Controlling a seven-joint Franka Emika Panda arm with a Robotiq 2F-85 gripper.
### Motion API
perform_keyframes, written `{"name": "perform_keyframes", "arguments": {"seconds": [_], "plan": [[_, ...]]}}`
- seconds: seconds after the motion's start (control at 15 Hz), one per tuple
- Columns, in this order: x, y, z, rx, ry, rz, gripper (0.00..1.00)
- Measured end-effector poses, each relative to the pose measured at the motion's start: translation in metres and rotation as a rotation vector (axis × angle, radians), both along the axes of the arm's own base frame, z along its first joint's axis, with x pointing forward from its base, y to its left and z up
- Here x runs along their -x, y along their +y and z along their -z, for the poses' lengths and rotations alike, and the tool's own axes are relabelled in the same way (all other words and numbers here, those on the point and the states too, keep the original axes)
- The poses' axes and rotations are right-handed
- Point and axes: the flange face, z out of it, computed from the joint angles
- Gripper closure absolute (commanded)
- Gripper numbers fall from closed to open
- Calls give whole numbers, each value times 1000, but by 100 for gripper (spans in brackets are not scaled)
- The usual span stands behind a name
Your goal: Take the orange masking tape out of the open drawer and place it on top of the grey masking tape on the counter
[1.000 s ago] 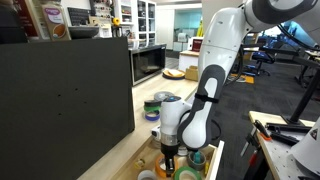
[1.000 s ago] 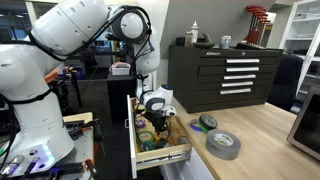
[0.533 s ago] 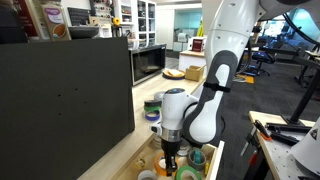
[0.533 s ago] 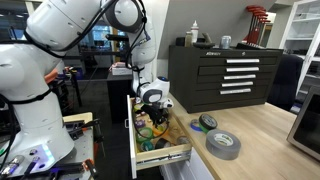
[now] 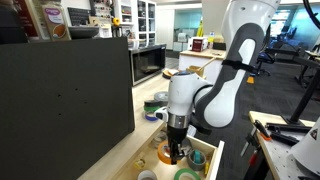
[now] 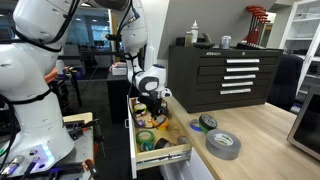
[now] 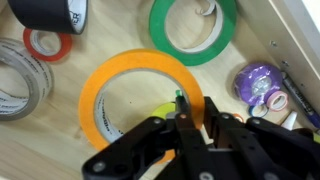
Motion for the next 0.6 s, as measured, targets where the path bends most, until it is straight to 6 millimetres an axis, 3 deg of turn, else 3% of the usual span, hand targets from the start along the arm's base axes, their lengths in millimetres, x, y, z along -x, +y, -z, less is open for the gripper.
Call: {"name": "perform_keyframes", "arguments": {"seconds": [0.6], "plan": [[-4,-15,-86,71,-19,7,95]]}}
